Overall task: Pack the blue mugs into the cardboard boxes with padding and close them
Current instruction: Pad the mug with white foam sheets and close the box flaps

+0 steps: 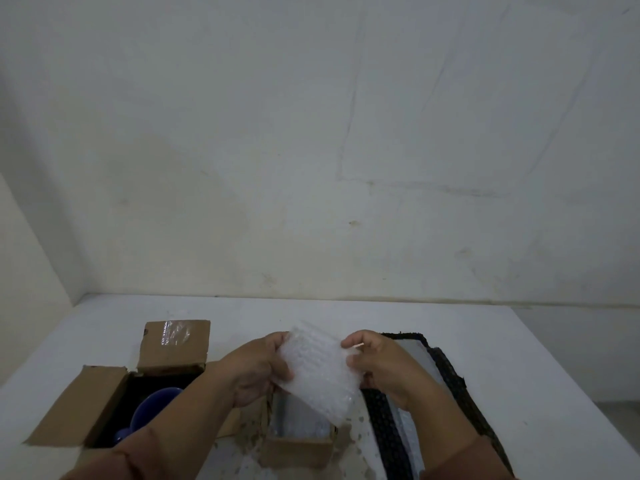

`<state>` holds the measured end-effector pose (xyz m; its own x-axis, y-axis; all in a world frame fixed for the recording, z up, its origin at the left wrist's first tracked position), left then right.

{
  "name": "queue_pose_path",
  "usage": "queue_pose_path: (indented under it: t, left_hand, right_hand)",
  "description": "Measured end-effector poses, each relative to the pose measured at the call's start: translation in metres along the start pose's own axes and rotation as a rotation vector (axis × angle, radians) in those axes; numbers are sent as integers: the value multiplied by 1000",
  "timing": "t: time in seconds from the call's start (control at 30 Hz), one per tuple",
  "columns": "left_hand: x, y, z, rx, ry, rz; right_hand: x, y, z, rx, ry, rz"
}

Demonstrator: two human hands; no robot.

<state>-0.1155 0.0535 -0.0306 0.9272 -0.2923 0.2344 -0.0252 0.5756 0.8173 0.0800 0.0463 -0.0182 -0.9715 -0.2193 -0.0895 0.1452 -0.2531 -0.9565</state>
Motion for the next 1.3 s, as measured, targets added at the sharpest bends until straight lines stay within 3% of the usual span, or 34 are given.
queue_pose_path:
  t: [0.2,0.4,0.6,0.7,0.8,0.9,1.03,1.13,1.3]
  left_hand:
    - [-7,-6,2,-44,-2,83]
    - [-26,-10,-5,-24,205,-97]
    - [-21,-23,-4,-23,335,-679]
    - [-15,-28,-5,20,301,-498]
    - [-18,-24,-4,45,370,-274]
    - [-21,-18,-4,77,359,-361]
    - [-8,-6,-3,91,197,-418]
    - [-1,1,-2,130,88,-335]
    - [-11,-6,-4,51,162,-108]
  right_hand:
    - [13,8,-9,-20,-9,119]
    - [14,11,-19,-19,96,9]
    - [25,25,-15,97,105,228]
    - [31,28,-13,93,133,269]
    - [31,27,-11,75,114,300]
    - [32,25,-11,77,5,353]
    - [30,10,-12,88,6,361]
    - [36,4,-12,56,-87,331]
    - [24,16,-19,87,87,113]
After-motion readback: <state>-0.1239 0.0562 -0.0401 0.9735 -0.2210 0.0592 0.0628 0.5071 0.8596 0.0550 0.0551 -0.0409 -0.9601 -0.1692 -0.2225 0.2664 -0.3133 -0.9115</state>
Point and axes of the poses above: each hand's wrist, its own z-axis away from the middle knuckle, its own x-axis out of the palm, y = z × x, the point moved 5 cm from there along -z, towards the middle knuckle, and after that the axes turned 5 degrees about -x, right-handed, at the moved point
